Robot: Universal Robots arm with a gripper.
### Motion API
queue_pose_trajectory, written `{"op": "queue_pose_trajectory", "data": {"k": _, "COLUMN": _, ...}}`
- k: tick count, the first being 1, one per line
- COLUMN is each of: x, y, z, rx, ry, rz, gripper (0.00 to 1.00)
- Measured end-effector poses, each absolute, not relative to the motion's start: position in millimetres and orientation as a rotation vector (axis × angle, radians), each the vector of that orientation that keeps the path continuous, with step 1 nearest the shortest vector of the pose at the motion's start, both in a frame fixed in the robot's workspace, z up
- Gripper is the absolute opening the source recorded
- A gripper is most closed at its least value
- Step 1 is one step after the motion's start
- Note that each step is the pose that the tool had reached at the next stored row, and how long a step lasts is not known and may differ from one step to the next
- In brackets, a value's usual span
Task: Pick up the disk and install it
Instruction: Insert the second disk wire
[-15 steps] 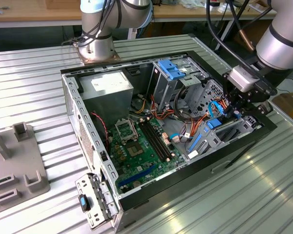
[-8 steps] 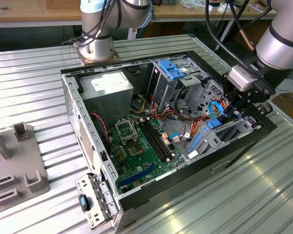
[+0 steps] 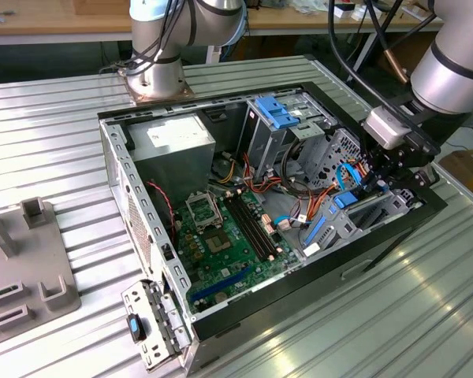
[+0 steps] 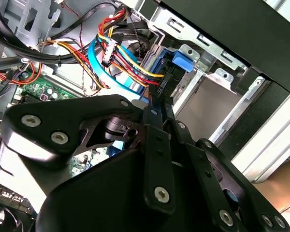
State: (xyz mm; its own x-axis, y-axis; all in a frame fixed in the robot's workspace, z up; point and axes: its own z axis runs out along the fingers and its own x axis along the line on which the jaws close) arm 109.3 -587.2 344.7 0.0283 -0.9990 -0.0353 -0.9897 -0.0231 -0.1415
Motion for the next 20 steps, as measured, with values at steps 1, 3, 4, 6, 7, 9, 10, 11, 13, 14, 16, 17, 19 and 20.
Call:
{"op": "queue_pose_trajectory", "data": {"k": 1, "x": 109.3, "y": -587.2, "z": 344.7, "rx": -2.158, "ry": 2.103, "rz": -0.111, "gripper": 0.16}}
{"op": "queue_pose_trajectory", "data": {"k": 3, "x": 109.3, "y": -587.1, "z": 345.8, "rx": -2.157, "ry": 2.103, "rz": -0.11, "gripper": 0.16}}
{"op": "queue_pose_trajectory", "data": {"k": 4, "x": 109.3, "y": -587.1, "z": 348.1, "rx": -2.157, "ry": 2.103, "rz": -0.111, "gripper": 0.16}}
{"op": "queue_pose_trajectory", "data": {"k": 6, "x": 109.3, "y": -587.2, "z": 350.1, "rx": -2.157, "ry": 2.103, "rz": -0.111, "gripper": 0.16}}
{"op": "queue_pose_trajectory", "data": {"k": 7, "x": 109.3, "y": -587.1, "z": 350.1, "rx": -2.157, "ry": 2.103, "rz": -0.111, "gripper": 0.16}}
{"op": "queue_pose_trajectory", "data": {"k": 9, "x": 109.4, "y": -587.1, "z": 350.1, "rx": -2.157, "ry": 2.103, "rz": -0.111, "gripper": 0.16}}
{"op": "queue_pose_trajectory", "data": {"k": 10, "x": 109.3, "y": -587.1, "z": 350.1, "rx": -2.157, "ry": 2.103, "rz": -0.11, "gripper": 0.16}}
{"op": "queue_pose_trajectory", "data": {"k": 11, "x": 109.4, "y": -587.1, "z": 350.0, "rx": -2.156, "ry": 2.103, "rz": -0.109, "gripper": 0.16}}
{"op": "queue_pose_trajectory", "data": {"k": 13, "x": 109.4, "y": -587.1, "z": 349.3, "rx": -2.154, "ry": 2.101, "rz": -0.105, "gripper": 0.16}}
{"op": "queue_pose_trajectory", "data": {"k": 14, "x": 109.4, "y": -587.1, "z": 349.2, "rx": -2.153, "ry": 2.101, "rz": -0.103, "gripper": 0.16}}
{"op": "queue_pose_trajectory", "data": {"k": 16, "x": 109.4, "y": -586.7, "z": 348.8, "rx": -2.148, "ry": 2.097, "rz": -0.094, "gripper": 0.16}}
{"op": "queue_pose_trajectory", "data": {"k": 17, "x": 109.4, "y": -586.7, "z": 348.7, "rx": -2.148, "ry": 2.097, "rz": -0.093, "gripper": 0.16}}
{"op": "queue_pose_trajectory", "data": {"k": 19, "x": 109.4, "y": -586.8, "z": 348.2, "rx": -2.147, "ry": 2.097, "rz": -0.093, "gripper": 0.16}}
{"op": "queue_pose_trajectory", "data": {"k": 20, "x": 109.4, "y": -586.8, "z": 347.6, "rx": -2.147, "ry": 2.097, "rz": -0.093, "gripper": 0.16}}
